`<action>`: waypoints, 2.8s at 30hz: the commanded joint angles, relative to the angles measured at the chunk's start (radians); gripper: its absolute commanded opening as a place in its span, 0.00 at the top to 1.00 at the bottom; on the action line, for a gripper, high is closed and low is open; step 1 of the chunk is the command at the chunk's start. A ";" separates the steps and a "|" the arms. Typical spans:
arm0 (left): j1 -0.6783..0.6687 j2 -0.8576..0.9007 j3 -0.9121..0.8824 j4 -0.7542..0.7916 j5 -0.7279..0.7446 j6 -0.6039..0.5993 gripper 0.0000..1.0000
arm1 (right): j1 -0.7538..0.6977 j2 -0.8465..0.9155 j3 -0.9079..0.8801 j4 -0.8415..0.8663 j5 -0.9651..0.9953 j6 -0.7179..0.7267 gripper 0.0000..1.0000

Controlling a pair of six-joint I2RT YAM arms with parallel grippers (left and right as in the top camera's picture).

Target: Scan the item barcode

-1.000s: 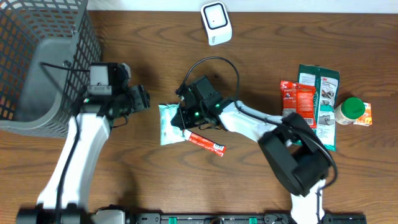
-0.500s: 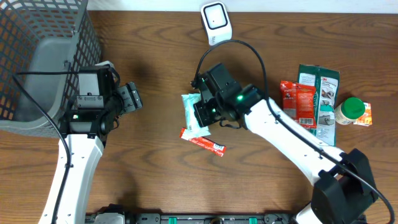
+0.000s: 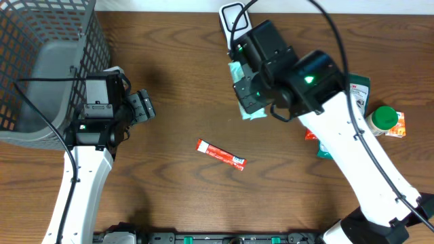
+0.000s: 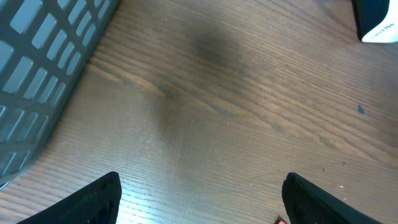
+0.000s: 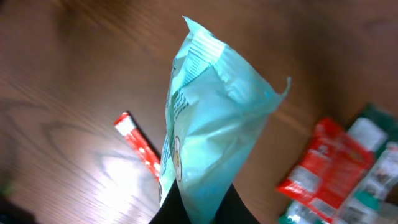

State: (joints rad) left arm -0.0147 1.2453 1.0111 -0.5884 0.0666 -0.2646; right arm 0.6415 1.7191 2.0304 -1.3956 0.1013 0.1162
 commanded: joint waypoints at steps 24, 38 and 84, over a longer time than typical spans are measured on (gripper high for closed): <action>0.003 0.001 0.014 -0.002 -0.019 0.005 0.16 | 0.043 0.476 0.387 0.195 0.617 -0.843 0.99; 0.003 0.001 0.014 -0.002 -0.019 0.005 0.16 | -0.027 0.699 0.387 0.912 0.657 -1.276 0.99; 0.003 0.002 0.014 -0.002 -0.019 0.005 0.16 | -0.146 0.951 0.361 1.284 0.426 -1.133 0.99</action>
State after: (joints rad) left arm -0.0147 1.2453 1.0111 -0.5884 0.0605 -0.2646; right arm 0.5087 2.6659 2.3943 -0.1104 0.5076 -1.0332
